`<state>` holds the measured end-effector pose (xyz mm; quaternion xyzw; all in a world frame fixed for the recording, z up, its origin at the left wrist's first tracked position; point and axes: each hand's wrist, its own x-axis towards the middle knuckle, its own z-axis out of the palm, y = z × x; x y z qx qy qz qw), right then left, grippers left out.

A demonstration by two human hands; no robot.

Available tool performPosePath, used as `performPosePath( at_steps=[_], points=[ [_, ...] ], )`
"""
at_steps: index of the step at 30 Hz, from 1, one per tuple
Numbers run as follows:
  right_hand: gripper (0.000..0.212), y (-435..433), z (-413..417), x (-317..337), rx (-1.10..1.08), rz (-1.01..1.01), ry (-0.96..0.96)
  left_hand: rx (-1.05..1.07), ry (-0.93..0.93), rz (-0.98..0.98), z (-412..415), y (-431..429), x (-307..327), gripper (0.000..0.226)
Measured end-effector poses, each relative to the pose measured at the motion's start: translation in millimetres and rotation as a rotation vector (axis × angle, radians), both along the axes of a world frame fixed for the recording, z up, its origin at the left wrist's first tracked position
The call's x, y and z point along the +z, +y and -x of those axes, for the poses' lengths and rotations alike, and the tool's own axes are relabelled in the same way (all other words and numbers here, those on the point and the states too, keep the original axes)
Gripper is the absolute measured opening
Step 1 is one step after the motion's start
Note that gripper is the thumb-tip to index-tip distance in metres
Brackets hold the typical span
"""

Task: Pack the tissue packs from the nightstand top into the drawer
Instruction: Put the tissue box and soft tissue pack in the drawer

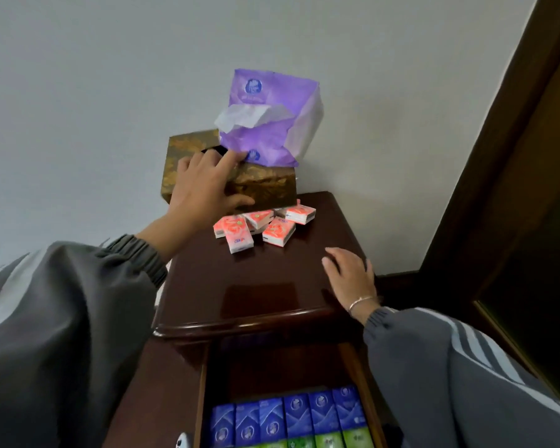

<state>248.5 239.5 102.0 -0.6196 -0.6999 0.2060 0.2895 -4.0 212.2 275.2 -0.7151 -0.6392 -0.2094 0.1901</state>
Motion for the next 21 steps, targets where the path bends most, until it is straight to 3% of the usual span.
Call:
performPosePath(
  at_steps=[2, 3, 5, 8, 14, 21],
  points=[
    [0.032, -21, -2, 24, -0.069, 0.099, 0.626, -0.024, 0.013, 0.035, -9, -39, -6, 0.077],
    [0.030, -35, -5, 37, -0.095, 0.101, 0.836, -0.036, 0.017, 0.046, -16, -59, -12, 0.078],
    [0.033, -63, -15, 63, -0.073, 0.131, 1.016, -0.051, 0.021, 0.067, -30, -95, -26, 0.078],
    [0.049, -95, -39, 101, 0.091, 0.288, 1.010, -0.086, 0.062, 0.106, -51, -140, -50, 0.079],
    [0.009, -143, -75, 115, 0.144, 0.400, 0.660, -0.192, 0.209, 0.144, -83, -202, -89, 0.083],
    [0.013, -182, -100, 67, 0.018, 0.616, 0.878, -0.247, 0.137, 0.266, -89, -254, -129, 0.095]
  ],
)
